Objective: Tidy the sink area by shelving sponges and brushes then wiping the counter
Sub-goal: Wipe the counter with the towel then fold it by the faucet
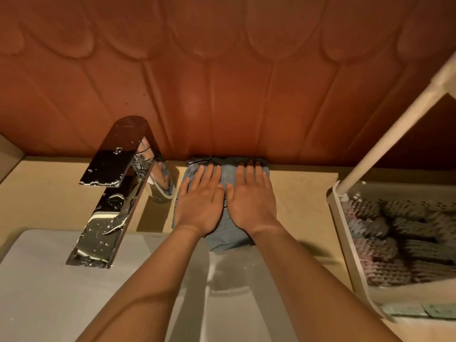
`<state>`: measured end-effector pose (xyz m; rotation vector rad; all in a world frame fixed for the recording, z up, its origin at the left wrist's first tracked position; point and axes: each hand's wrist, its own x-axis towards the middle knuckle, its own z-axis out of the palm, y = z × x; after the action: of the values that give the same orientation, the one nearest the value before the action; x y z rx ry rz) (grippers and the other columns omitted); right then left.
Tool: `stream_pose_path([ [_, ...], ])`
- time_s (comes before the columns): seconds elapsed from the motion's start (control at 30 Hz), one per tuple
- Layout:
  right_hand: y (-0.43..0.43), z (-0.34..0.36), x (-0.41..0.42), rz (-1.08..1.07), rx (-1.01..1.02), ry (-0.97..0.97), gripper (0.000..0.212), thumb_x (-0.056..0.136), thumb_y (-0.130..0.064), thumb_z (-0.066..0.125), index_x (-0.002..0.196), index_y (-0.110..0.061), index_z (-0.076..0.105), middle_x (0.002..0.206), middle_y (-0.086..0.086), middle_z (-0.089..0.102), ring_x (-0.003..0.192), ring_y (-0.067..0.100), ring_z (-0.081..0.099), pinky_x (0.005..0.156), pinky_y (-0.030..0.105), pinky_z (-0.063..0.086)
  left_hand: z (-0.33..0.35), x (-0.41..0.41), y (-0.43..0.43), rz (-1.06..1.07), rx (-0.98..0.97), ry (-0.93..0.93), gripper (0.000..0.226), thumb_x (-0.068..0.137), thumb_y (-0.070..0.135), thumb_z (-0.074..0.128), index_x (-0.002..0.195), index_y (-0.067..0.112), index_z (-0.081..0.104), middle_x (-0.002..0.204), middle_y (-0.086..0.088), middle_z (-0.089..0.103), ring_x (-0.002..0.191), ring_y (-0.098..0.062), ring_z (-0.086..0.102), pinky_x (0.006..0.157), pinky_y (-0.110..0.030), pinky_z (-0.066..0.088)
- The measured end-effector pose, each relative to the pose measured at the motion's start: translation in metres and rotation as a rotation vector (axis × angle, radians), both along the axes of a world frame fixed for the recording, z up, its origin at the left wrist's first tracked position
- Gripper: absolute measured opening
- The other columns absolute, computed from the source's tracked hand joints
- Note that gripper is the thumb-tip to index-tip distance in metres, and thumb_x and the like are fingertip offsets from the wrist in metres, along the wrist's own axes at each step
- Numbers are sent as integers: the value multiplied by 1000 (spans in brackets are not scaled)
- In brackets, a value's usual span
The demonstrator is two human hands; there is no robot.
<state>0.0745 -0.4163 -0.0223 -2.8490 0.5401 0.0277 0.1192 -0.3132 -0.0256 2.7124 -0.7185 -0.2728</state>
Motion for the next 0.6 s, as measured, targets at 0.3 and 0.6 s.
stream_pose_path([
  [0.3,-39,0,-35,-40,1,45,58,99,-37,16,149,-9,1,158,10,-1,146,22,-5,119,35,-3,1,-36,-41,-4,58,15,53,99,37,9,149,25,-6,157,7,-12,143,-8,-15,116,-32,-9],
  [0.6,-54,2,-63,-149,-31,118,58,99,-37,13,148,-12,-4,158,8,-9,145,20,-11,119,34,-6,4,-61,-63,-84,60,64,53,99,38,7,148,24,-7,157,7,-14,143,-8,-17,116,-32,-11],
])
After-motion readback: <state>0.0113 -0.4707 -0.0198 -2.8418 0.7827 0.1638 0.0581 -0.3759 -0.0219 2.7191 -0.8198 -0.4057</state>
